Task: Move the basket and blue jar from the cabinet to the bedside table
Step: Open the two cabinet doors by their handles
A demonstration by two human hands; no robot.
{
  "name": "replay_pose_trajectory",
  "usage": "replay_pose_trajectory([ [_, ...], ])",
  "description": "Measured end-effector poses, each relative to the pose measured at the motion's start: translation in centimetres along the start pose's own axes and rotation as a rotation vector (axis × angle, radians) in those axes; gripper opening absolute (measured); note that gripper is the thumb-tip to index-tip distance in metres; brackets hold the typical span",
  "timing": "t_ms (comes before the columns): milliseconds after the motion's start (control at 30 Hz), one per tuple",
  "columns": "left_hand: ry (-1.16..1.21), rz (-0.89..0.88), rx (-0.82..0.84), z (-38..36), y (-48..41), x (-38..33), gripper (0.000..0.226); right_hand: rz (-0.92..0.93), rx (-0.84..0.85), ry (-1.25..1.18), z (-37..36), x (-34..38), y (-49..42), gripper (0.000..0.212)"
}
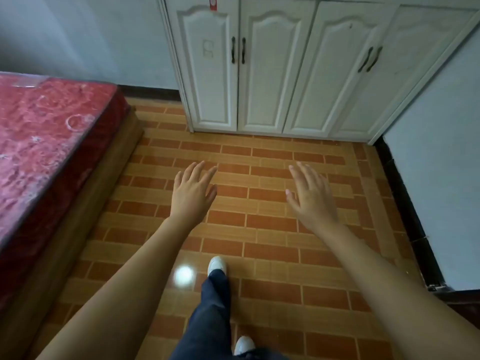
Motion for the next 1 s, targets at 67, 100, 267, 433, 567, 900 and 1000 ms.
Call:
replay_pose_trajectory([
  [67,0.004,0.001,-0.013,-0.3,-2.2,0.8,0.047,-0.015,-0.006,0.010,-0.5,-0.4,-2.0,0.051],
  [100,-0.004,-0.012,-0.021,-0.7,-3.5,1.3,0.046,-0.015,-0.016,0.020,-0.9,-0.5,-3.2,0.051],
  [267,-0.009,-0.029,0.005,-2.3,-10.9,4.0,0.046,-0.051,-0.011,0.026,-2.1,-0.2,-10.6,0.052],
  [433,-0.019,-0.038,0.015,-3.0,-18.6,6.5,0.047,-0.072,-0.038,0.033,-2.6,0.4,-18.5,0.052],
  [567,-0.021,-0.067,0.020,-4.0,-23.6,7.6,0.047,-0.079,-0.032,0.028,-3.1,0.3,-23.0,0.052],
  [900,-0.027,-0.065,0.050,-7.7,-33.0,8.8,0.049,-0.054,-0.054,0.011,-5.4,-3.4,-33.6,0.048],
  [1000,-0.042,-0.045,0.039,-8.7,-37.0,8.9,0.050,-0.041,-0.042,0.016,-6.3,-5.3,-37.7,0.048],
])
Point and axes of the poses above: each hand's wrist, its own y-axis away from the middle knuckle, its own z-axis out of the back of the hand, x = y × z, the point moved 6 cm from there along -y, towards the middle knuckle, and after that the axes turned 5 degrees about -x, right-handed, at the moved point
